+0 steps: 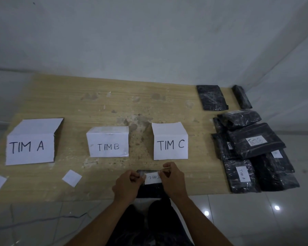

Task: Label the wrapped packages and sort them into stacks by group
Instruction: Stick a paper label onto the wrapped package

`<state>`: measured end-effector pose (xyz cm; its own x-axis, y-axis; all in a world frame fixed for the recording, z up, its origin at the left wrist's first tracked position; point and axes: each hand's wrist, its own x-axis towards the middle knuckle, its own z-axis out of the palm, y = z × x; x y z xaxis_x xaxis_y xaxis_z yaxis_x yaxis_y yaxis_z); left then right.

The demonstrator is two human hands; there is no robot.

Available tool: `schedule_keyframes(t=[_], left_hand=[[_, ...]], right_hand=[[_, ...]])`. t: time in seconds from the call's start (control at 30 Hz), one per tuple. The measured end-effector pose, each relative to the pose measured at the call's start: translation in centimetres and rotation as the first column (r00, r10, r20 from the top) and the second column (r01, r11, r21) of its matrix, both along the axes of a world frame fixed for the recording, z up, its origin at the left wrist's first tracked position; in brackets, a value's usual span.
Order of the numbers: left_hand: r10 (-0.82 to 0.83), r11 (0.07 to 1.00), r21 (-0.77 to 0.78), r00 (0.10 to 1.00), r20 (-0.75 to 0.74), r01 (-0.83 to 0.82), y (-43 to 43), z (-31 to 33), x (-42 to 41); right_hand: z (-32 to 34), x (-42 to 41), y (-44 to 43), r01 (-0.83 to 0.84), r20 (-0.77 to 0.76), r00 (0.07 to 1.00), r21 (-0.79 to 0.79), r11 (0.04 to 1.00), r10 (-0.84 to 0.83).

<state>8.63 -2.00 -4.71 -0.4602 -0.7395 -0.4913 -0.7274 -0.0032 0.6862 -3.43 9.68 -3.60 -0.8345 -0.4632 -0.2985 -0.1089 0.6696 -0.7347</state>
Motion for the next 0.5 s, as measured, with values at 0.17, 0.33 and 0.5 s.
schedule_keyframes(t=[0.17,0.33,0.5], left_hand=[[0.026,1.000,-0.016,0.999,-0.034,-0.027,0.4,0.0,-0.3],[0.123,0.986,0.129,0.987,-0.106,-0.109,0.7,0.0,-0.2],[0.151,0.899,0.425,0.986,-0.068,-0.109,0.2,-0.3,0.5]], right_hand=[[-0.3,0.3,0.0,-0.016,-0.024,1.000,0.006,1.000,0.016],[-0.6,0.8,0.4,-0.080,-0.069,0.994,0.106,0.991,0.088],[-1.2,0.9,1.2,0.014,-0.229,0.973,0.242,0.970,0.043]])
